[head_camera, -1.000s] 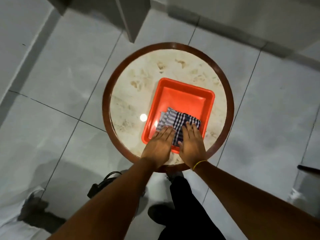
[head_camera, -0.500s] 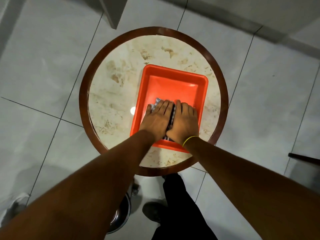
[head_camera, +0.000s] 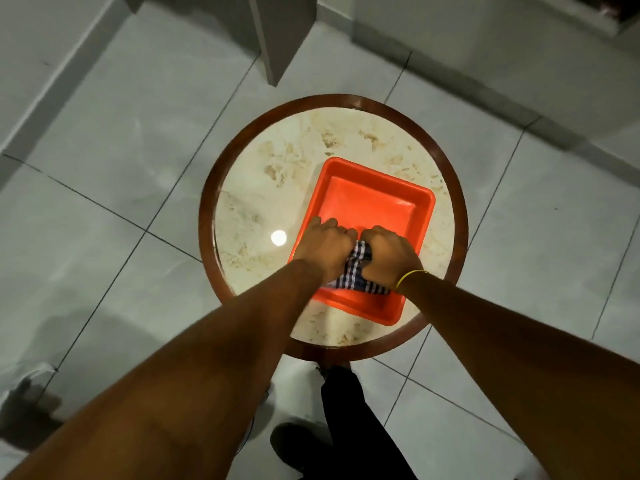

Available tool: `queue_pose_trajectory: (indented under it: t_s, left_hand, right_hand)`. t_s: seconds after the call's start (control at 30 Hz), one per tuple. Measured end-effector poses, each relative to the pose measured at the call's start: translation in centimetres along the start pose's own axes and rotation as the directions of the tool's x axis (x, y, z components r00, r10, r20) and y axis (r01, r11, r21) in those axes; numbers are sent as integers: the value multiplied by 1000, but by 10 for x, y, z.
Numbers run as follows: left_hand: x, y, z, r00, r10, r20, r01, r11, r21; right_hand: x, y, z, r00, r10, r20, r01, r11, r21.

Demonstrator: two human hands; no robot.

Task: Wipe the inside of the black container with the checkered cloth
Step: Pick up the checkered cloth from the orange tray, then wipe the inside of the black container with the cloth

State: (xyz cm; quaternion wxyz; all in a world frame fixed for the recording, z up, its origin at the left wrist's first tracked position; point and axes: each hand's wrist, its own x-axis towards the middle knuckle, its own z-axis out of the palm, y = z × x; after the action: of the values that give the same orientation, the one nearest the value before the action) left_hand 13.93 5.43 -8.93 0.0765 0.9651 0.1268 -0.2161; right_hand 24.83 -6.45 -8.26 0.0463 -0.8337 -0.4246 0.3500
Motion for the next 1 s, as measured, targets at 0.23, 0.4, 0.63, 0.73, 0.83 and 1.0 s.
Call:
queue_pose_trajectory:
  t_s: [0.23,0.4,0.63,0.73,0.83,1.0]
  left_hand:
    - [-98,-31,-21,957,-178,-228,129,969,-212]
    - [-197,-46,-9,873,-396,-285,274,882,-384]
    - [-356,-72,79,682,-659,-318,480,731,-486]
    - [-405,-83,133,612,-722,-322,577,686,-443]
    - [-437,-88,203,502,-802,-323,655,596,-464]
    - [-446,-43,358,495,-856,-147,695,492,-525]
  right_hand:
    - [-26,-71,-33,935,-355,-10,329,878,-347]
    - [-47,-153,-25,821,-555,130,549,708,-443]
    - [-74,-283,86,618,-727,299,766,472,-437]
    - [-80,-324,150,527,-797,295,828,403,-390]
    - [-83,-345,229,414,-879,234,886,331,-325]
    - [-81,-302,386,350,-878,327,923,263,-282]
